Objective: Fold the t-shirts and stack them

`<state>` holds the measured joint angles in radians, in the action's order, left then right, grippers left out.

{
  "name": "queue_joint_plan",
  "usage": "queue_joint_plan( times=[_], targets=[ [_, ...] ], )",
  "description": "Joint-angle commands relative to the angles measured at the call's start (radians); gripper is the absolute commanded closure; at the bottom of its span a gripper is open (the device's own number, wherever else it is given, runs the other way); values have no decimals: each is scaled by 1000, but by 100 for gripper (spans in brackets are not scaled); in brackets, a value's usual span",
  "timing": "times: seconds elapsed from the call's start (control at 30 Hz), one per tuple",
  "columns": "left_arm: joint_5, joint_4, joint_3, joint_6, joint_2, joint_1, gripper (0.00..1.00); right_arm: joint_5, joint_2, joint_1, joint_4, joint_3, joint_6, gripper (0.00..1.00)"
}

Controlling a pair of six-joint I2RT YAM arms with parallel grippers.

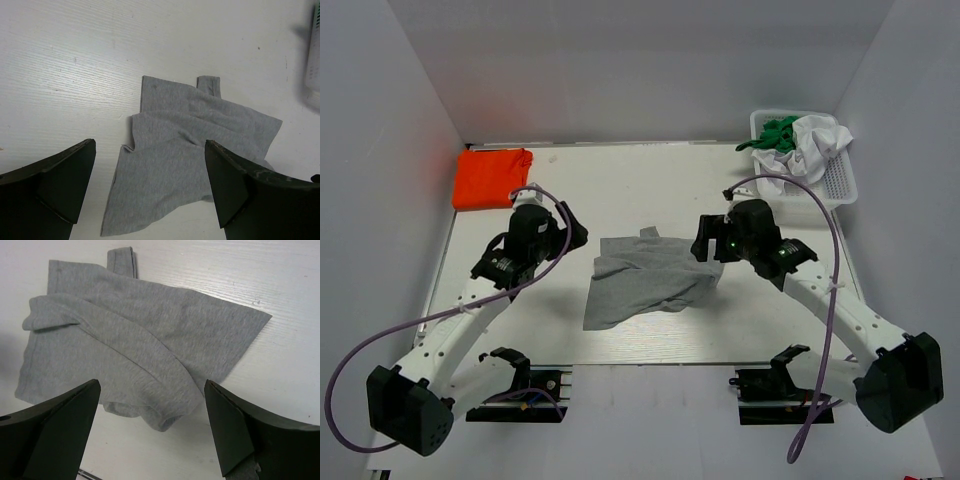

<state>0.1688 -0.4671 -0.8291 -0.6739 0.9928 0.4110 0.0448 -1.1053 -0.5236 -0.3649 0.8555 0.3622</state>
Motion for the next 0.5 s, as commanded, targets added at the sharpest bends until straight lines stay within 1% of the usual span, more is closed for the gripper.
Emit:
queue_joint_plan(
  times=[0.0,0.03,0.07,0.23,0.3,0.47],
  targets=[
    [0,19,-15,11,13,3,0,-34,-36,-4,3,45,-51,10],
    [0,19,-15,11,14,3,0,-36,-51,-6,4,42,-49,10],
    [0,19,-15,20,23,3,0,-78,-59,-6,4,45,-51,10],
    [0,19,-4,20,52,3,0,-71,-123,-15,24,42,-63,10],
    [0,19,-4,20,61,3,0,-92,-142,-19,33,34,-83,10],
    [-9,19,5,30,70,3,0,-80,-234,-62,44,36,-109,10]
  ],
)
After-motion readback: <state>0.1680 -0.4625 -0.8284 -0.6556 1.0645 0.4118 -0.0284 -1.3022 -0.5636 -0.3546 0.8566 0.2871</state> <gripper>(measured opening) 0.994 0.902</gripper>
